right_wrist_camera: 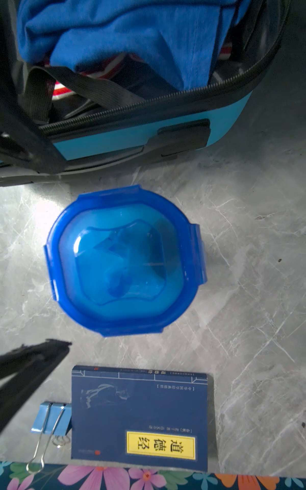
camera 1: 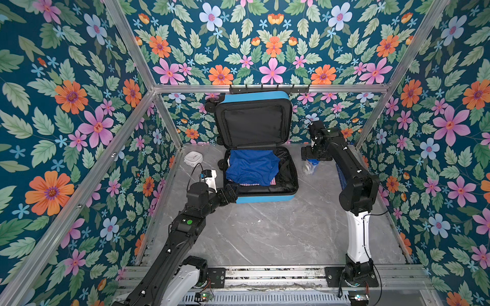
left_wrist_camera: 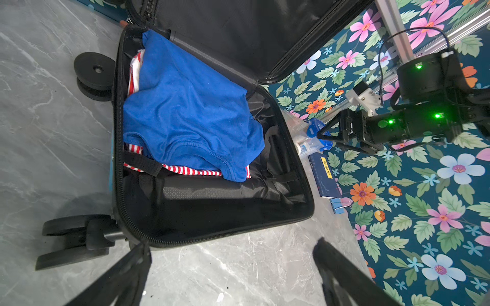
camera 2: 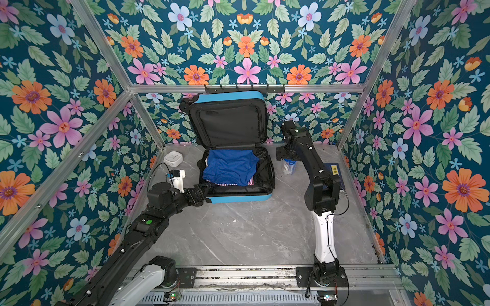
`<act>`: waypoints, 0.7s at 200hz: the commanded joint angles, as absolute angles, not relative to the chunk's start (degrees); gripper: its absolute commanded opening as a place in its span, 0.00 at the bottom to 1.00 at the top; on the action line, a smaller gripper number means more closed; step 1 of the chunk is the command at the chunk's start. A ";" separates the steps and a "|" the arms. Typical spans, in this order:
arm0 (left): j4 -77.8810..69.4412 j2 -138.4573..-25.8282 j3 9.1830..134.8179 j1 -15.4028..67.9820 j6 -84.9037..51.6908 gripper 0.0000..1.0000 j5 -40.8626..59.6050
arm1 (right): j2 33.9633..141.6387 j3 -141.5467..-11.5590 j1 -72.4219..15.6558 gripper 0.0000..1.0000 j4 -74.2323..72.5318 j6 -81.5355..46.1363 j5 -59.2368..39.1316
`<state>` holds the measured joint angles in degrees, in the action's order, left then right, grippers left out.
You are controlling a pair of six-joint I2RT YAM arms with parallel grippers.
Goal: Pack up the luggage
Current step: 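Move the right gripper to the blue-lidded container while the left gripper withdraws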
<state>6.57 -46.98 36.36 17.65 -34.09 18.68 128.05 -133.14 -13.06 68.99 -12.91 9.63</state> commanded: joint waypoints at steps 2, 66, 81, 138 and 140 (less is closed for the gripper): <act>7.32 -46.51 36.73 17.66 -33.68 1.00 17.93 | 129.94 -135.76 -12.92 0.99 71.91 -11.66 11.08; 7.91 -46.75 36.39 17.64 -33.41 1.00 18.19 | 132.01 -138.03 -11.82 0.99 72.30 -10.68 11.52; 7.82 -47.26 36.16 17.66 -33.39 1.00 18.37 | 132.83 -139.07 -11.69 0.99 72.29 -10.50 10.86; 7.38 -48.07 35.34 17.60 -33.62 1.00 18.82 | 138.99 -148.01 -11.16 0.99 74.76 -9.67 8.86; 7.38 -48.05 35.33 17.65 -33.65 1.00 18.81 | 139.21 -148.36 -11.12 0.99 74.90 -9.62 8.87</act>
